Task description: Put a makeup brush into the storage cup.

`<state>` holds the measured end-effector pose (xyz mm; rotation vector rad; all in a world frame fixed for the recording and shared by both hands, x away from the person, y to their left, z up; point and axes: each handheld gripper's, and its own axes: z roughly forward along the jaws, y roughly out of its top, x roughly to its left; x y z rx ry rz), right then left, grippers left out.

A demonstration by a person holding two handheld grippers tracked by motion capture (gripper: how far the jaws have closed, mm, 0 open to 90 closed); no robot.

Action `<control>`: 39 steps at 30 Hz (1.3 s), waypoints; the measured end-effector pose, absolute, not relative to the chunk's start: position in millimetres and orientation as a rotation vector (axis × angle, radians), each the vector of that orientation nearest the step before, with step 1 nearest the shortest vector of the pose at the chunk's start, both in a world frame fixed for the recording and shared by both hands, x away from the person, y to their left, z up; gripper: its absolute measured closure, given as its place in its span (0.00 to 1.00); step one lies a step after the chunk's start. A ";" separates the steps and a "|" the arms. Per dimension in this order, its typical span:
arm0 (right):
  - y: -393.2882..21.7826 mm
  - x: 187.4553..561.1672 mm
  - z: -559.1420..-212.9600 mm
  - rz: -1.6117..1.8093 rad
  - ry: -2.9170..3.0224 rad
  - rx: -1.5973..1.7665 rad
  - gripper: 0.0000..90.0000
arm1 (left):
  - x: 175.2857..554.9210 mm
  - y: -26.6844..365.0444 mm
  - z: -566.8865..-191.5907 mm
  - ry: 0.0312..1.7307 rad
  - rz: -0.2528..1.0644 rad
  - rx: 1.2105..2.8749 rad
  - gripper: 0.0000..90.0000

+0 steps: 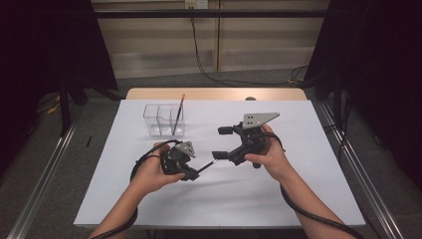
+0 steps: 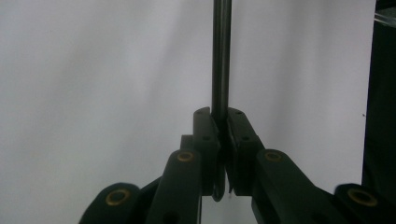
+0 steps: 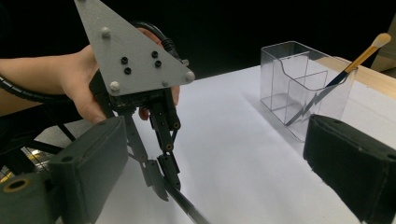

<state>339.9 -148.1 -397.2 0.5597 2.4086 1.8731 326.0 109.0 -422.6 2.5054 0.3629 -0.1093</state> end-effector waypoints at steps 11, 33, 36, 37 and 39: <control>-150.9 341.1 -396.6 1.917 2.380 0.581 0.06 | 326.1 114.0 -420.2 0.362 -0.108 2.415 0.93; -152.2 341.7 -395.1 1.936 2.352 0.575 0.11 | 331.3 117.7 -420.0 0.425 -0.139 2.109 0.93; -151.6 341.6 -394.9 1.924 2.351 0.574 0.12 | 331.9 117.4 -419.9 0.426 -0.147 2.059 0.93; -151.3 341.7 -394.8 1.926 2.353 0.570 0.14 | 331.8 117.0 -419.6 0.430 -0.147 2.050 0.93; -151.1 341.2 -394.4 1.920 2.346 0.571 0.16 | 332.2 116.2 -418.9 0.423 -0.150 2.024 0.93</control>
